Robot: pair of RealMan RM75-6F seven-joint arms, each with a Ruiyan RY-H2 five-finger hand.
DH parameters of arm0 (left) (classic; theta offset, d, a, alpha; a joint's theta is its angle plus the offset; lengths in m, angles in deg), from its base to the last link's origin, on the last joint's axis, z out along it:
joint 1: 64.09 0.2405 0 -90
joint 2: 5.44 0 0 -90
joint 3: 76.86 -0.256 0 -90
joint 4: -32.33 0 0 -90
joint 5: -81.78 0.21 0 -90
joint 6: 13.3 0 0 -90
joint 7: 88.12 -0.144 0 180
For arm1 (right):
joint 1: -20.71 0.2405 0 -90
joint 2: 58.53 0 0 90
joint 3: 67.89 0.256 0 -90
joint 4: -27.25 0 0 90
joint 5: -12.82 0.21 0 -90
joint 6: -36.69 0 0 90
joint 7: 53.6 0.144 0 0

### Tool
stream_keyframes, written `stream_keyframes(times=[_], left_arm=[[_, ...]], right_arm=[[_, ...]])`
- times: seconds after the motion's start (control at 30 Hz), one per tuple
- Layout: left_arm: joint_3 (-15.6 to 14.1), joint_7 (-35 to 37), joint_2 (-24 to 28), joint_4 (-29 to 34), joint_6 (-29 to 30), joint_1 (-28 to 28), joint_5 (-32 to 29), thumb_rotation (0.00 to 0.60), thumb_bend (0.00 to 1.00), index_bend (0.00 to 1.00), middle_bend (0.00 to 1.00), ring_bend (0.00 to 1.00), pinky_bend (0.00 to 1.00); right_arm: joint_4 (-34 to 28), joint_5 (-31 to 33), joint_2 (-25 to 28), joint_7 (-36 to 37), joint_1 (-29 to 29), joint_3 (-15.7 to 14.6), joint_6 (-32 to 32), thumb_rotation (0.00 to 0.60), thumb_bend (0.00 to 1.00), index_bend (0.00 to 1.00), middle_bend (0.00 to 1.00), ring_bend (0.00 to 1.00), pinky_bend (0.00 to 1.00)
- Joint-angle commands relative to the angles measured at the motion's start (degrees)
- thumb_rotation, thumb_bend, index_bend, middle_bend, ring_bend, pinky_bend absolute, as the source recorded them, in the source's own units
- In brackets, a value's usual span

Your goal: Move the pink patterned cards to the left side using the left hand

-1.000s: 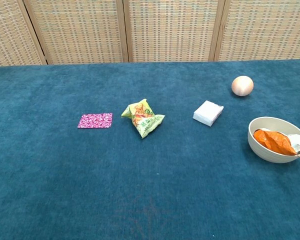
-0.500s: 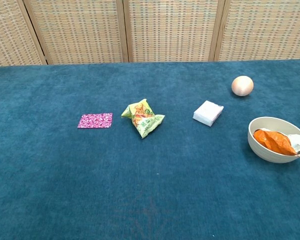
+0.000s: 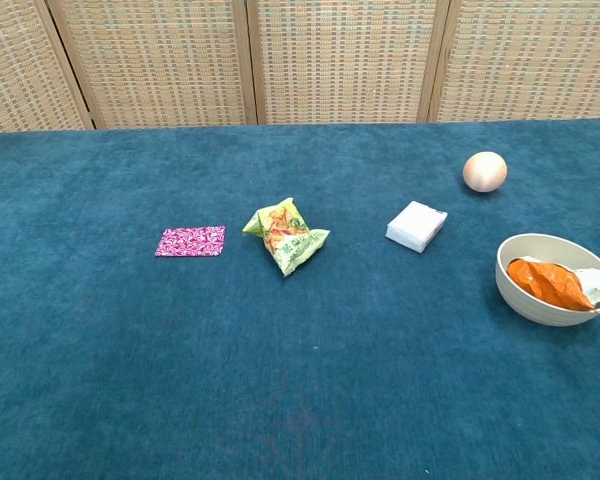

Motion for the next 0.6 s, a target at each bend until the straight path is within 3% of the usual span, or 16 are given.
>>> stream_keyframes(times=[0.03,0.27,0.33,0.6], left_arm=[[0.00,-0.18,-0.06,0.09,-0.02,-0.02,-0.02,0.600,0.24,0.06,0.00,0.00,0.00],[-0.10,-1.04,-0.12,0.84,-1.32,-0.59,-0.36,0.600,0.44,0.06,0.00,0.00,0.00],[-0.21,-1.69,-0.11,1.10,-2.16,-1.06,-0.27,0.600,0.54,0.06,0.00,0.00,0.00],[0.16,-6.81,0.66,4.76,-8.47,-5.04,-1.15,0.600,0.77,0.06,0.00,0.00,0.00]], right_arm=[[0.04,0.05,-0.07,-0.18,0.04,-0.03,-0.13,0.600,0.13,0.00,0.00,0.00,0.00],[-0.20,0.46,-0.10,-0.39,0.02,0.03,-0.31,0.600,0.13,0.00,0.00,0.00,0.00],[-0.19,0.64,-0.06,-0.37,0.03,0.06,-0.42,0.600,0.13,0.00,0.00,0.00,0.00],[-0.22,0.58,0.10,0.08,0.01,0.08,-0.37,0.600,0.13,0.00,0.00,0.00,0.00]])
